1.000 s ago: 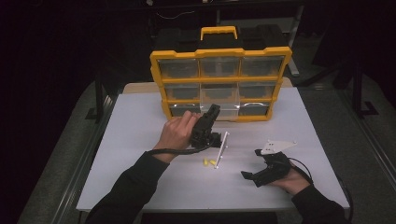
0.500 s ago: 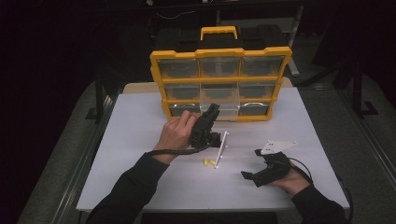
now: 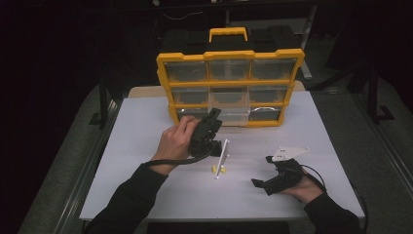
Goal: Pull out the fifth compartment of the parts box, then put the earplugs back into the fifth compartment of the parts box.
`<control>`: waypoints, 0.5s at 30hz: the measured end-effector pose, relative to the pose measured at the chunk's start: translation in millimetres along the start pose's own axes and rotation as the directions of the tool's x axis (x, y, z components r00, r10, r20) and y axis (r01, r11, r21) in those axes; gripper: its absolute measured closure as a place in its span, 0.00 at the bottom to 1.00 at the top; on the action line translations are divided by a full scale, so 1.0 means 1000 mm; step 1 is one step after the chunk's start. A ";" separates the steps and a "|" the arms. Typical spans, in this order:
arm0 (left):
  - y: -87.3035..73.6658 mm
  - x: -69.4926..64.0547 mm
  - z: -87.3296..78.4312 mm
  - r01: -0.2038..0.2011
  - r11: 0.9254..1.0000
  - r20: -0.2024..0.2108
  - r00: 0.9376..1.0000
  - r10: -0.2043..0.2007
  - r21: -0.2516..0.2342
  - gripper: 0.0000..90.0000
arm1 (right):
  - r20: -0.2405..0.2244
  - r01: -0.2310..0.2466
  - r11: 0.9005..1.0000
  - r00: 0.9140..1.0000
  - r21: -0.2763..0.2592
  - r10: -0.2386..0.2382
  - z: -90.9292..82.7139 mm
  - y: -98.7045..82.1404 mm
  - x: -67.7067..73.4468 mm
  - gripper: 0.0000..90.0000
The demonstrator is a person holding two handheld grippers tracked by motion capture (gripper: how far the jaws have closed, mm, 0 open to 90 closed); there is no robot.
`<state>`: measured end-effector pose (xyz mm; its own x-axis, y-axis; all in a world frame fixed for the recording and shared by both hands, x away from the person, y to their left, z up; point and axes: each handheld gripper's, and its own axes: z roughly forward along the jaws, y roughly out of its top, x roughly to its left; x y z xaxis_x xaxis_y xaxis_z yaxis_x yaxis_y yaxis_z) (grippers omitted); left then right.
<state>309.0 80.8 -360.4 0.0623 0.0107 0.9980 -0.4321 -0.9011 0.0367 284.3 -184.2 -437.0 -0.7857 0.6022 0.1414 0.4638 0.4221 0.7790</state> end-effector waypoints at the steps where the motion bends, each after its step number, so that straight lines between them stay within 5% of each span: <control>1: -0.002 0.000 -0.002 0.003 1.000 0.000 1.000 -0.003 0.003 0.51 | 0.000 0.000 1.000 1.000 0.000 0.000 0.000 0.000 0.000 0.00; 15: -0.030 -0.010 -0.022 0.011 0.999 -0.003 1.000 -0.011 0.042 0.44 | 0.004 -0.003 1.000 1.000 -0.001 0.003 0.000 0.000 0.000 0.00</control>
<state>302.1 117.3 -370.0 0.0643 0.0219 0.9977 -0.3937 -0.9181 0.0455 284.3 -184.4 -436.9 -0.7824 0.6065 0.1416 0.4662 0.4196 0.7789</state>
